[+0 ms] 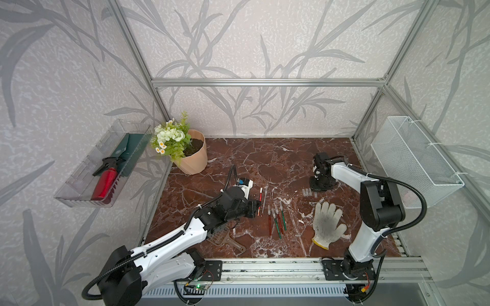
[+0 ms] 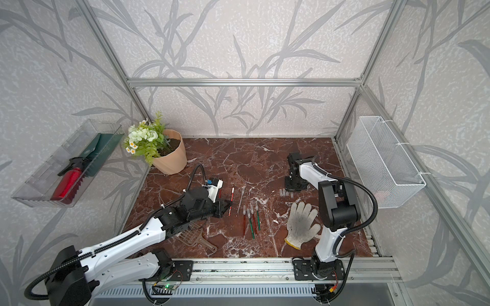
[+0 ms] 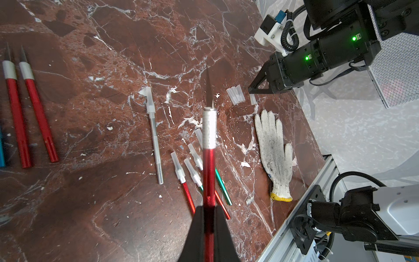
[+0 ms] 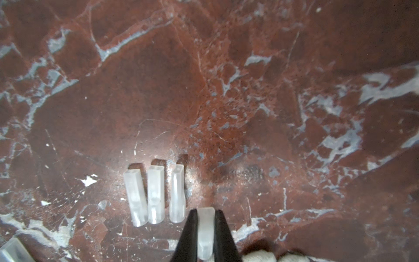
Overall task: Remove protective caps from carving knives
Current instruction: Place the protective sleeve at the center of the board.
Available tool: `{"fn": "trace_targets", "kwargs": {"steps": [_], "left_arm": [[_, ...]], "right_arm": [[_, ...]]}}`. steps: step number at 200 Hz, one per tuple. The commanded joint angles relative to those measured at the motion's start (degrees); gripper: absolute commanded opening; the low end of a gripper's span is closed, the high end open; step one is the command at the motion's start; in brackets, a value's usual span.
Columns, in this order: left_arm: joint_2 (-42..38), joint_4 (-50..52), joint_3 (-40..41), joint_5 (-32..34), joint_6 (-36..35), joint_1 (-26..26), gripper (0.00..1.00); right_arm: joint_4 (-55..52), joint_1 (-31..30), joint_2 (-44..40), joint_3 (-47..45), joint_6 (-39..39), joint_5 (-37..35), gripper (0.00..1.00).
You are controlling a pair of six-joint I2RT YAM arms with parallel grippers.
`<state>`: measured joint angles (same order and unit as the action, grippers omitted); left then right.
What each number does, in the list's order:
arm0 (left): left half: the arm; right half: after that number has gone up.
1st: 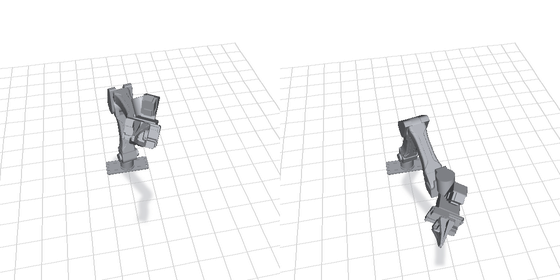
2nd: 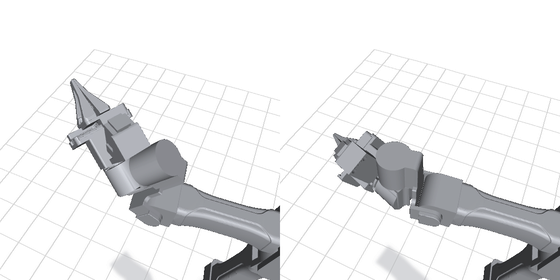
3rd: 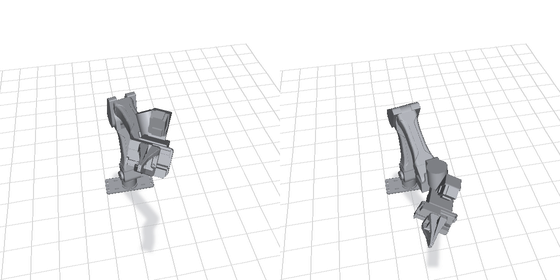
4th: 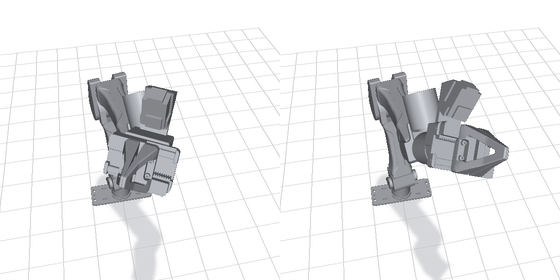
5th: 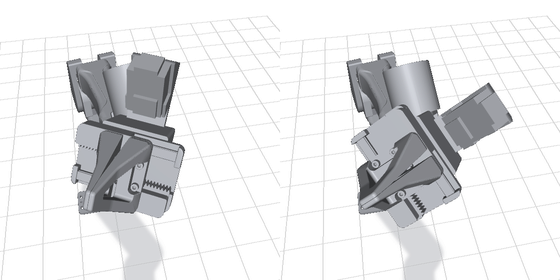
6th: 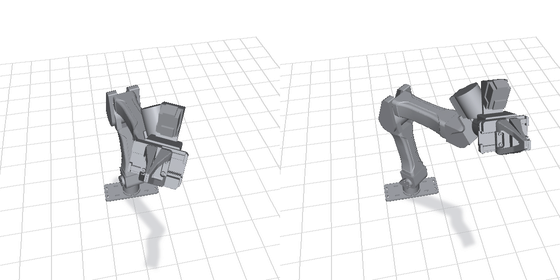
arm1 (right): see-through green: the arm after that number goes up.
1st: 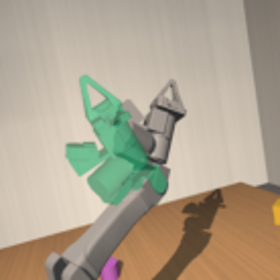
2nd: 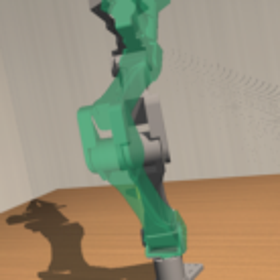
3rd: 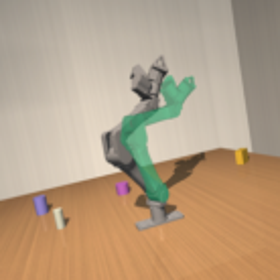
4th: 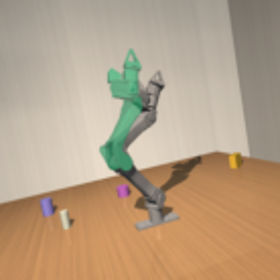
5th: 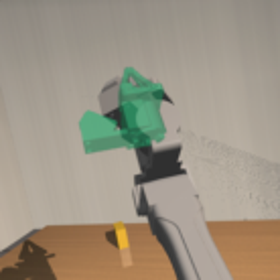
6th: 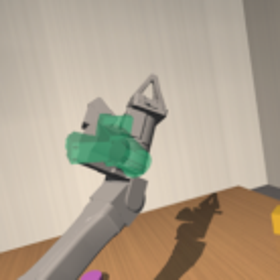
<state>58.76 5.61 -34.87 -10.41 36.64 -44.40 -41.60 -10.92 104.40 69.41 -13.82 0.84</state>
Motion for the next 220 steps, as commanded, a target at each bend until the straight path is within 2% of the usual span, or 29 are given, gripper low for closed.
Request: {"fn": "trace_targets", "kwargs": {"steps": [1,173,220], "left_arm": [[-1.08,-0.07,-0.05,1.20,0.11,0.27,0.06],[-1.38,-0.08,0.51,1.10,0.73,0.36,0.06],[-1.15,-0.07,0.34,1.12,0.75,0.34,0.06]], "right_arm": [[0.01,0.19,1.29,1.70,0.42,-0.64,0.12],[1.07,0.28,4.01,3.55,0.99,-0.62,0.14],[1.13,0.28,4.58,3.93,0.90,-0.41,0.18]]}}
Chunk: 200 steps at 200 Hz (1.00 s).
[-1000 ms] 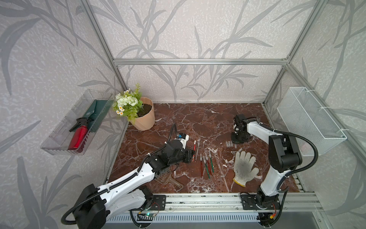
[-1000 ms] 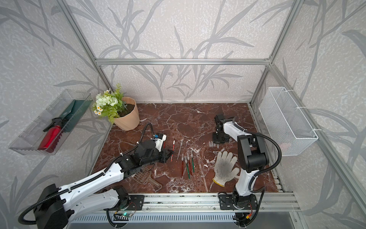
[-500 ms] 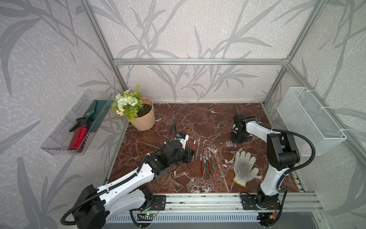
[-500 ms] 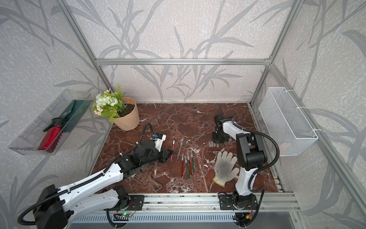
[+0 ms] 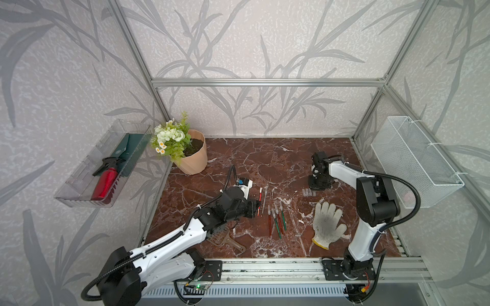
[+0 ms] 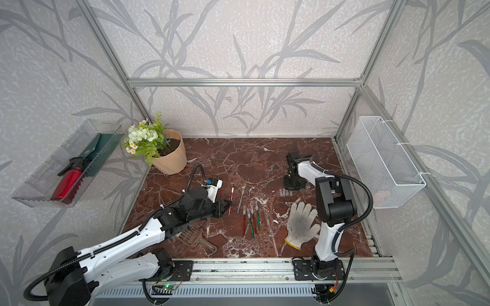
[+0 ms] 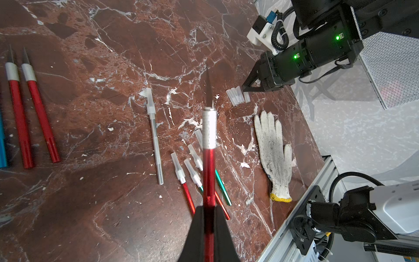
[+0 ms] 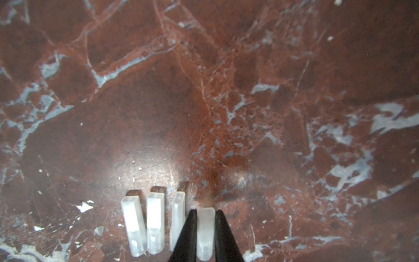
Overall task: Remove protective caps from carving knives
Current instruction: Place the protective sleeve at the center of the board.
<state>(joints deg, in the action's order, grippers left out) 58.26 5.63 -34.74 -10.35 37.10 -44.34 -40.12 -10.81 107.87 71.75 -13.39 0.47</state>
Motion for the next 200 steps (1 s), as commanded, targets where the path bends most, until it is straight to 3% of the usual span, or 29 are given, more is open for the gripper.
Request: {"fn": "trace_targets", "kwargs": {"steps": [1,135,200], "left_arm": [[-0.67,-0.05,0.21,1.09,0.27,0.25,0.06],[-0.25,0.93,-0.23,1.54,0.24,0.47,0.06],[0.72,7.93,-2.30,4.50,-0.49,3.56,0.06]], "right_arm": [[-0.38,0.17,1.11,1.57,0.47,-0.04,0.19],[-0.32,0.17,-0.10,0.69,0.73,-0.21,0.21],[1.02,0.00,-7.86,-3.62,-0.30,1.40,0.25]]}}
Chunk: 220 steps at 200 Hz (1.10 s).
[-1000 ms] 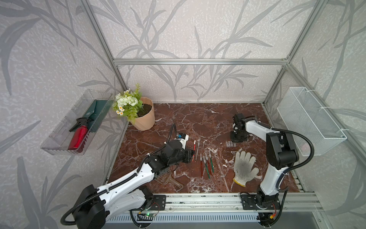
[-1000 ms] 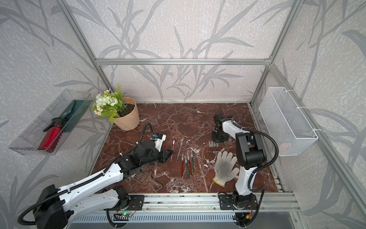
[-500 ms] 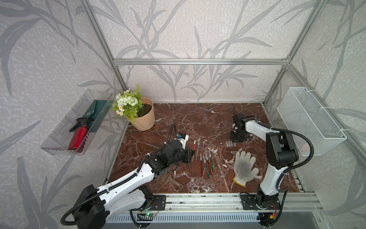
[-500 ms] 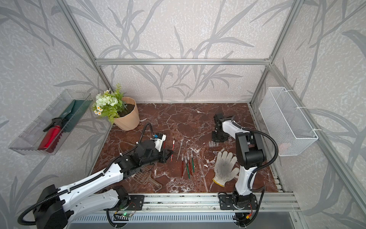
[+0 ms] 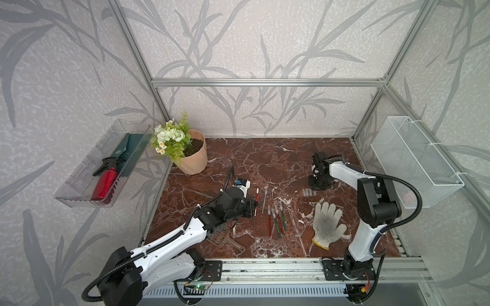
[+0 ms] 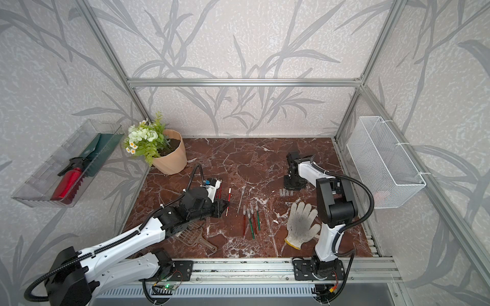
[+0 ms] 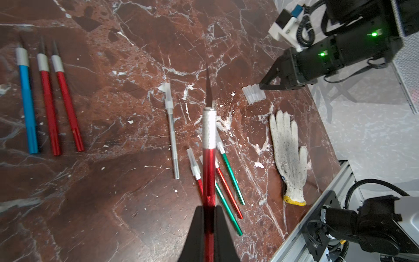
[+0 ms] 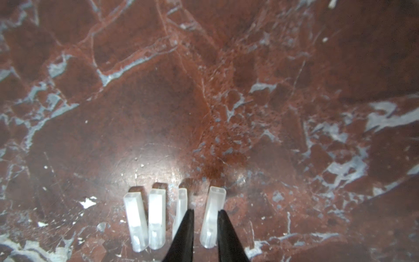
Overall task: Remove protective caps from carving knives
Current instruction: Place the protective sleeve at the center of the board.
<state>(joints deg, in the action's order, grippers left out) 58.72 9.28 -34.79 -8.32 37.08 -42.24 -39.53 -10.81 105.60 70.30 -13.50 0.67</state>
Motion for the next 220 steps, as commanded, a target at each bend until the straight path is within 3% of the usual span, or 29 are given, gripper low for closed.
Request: {"fn": "trace_targets", "kwargs": {"steps": [1,48,82,116,156,220], "left_arm": [[0.30,4.36,-2.28,2.54,-0.49,1.50,0.06],[-0.18,8.80,-2.66,3.04,-2.22,4.99,0.06],[-0.67,11.68,-3.09,3.83,-3.39,8.64,0.05],[1.68,16.13,-5.81,7.42,-7.00,11.18,0.05],[7.64,19.51,-9.37,12.26,-11.25,14.20,0.06],[15.79,17.40,-13.84,14.09,-13.97,18.18,0.05]], "right_arm": [[0.47,0.00,-5.76,-2.32,-0.20,1.32,0.25],[2.59,-1.35,-16.99,-9.06,-1.79,3.40,0.37],[3.79,-3.34,-26.56,-14.19,-2.59,7.72,0.52],[4.01,-6.16,-35.04,-16.87,-3.05,11.91,0.70],[7.34,-7.96,-43.89,-20.86,-4.58,21.69,1.00],[15.97,-9.41,-53.47,-28.29,-9.81,28.88,0.99]]}}
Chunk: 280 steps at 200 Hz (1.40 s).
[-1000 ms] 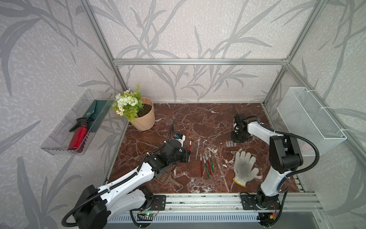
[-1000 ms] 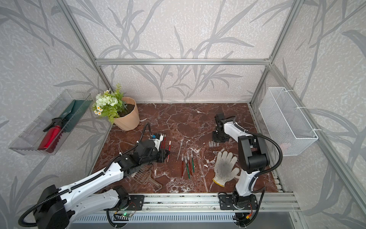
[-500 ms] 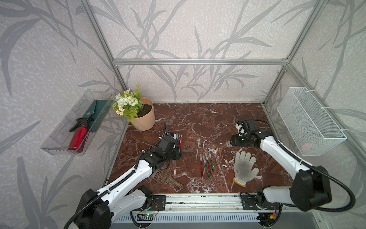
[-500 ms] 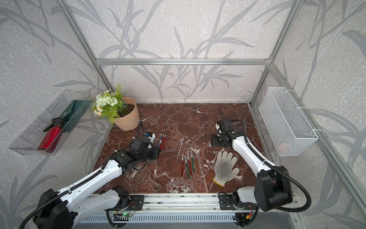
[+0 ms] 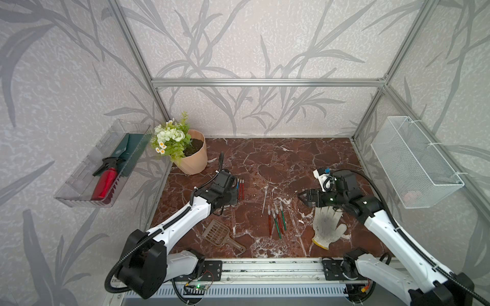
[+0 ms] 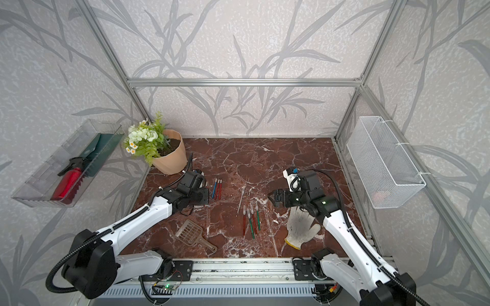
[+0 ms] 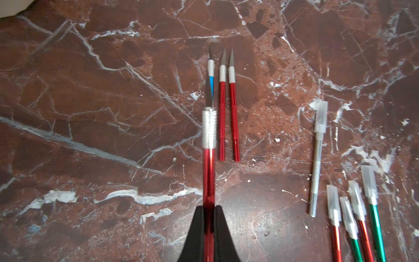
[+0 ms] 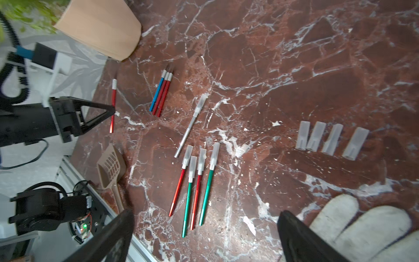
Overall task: Remove protective caps from carving knives
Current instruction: Place the protective sleeve at the center of the board, then place the carving knife at the center of the board.
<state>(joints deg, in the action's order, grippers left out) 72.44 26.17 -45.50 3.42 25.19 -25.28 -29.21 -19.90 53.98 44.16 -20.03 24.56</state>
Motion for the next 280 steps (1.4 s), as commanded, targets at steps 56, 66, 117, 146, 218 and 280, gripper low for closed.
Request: {"fn": "trace_targets", "kwargs": {"steps": [56,66,117,146,218,280], "left_arm": [[11.66,-1.51,-8.34,-0.36,-5.62,3.71,0.05],[13.96,-1.43,-9.78,-0.81,-5.94,4.08,0.05],[22.00,-0.48,-15.39,-2.29,-9.52,4.97,0.04],[24.57,-0.32,-16.31,-0.65,-10.04,5.15,0.04],[27.69,0.58,-17.73,-0.96,-9.72,5.41,0.04],[30.87,1.07,-19.58,-1.07,-9.56,5.59,0.03]], "right_arm": [[5.48,-0.31,-2.10,-1.81,0.04,6.96,0.99],[5.16,-0.31,-2.27,-1.49,0.58,6.56,0.99],[6.50,-0.31,-2.29,-2.66,0.77,7.65,0.99],[6.67,-0.31,-2.34,-2.06,1.01,8.21,0.99],[5.26,-0.31,-6.12,-2.90,1.23,7.50,0.99],[5.51,-0.31,-6.34,-3.12,1.27,7.52,0.99]]}}
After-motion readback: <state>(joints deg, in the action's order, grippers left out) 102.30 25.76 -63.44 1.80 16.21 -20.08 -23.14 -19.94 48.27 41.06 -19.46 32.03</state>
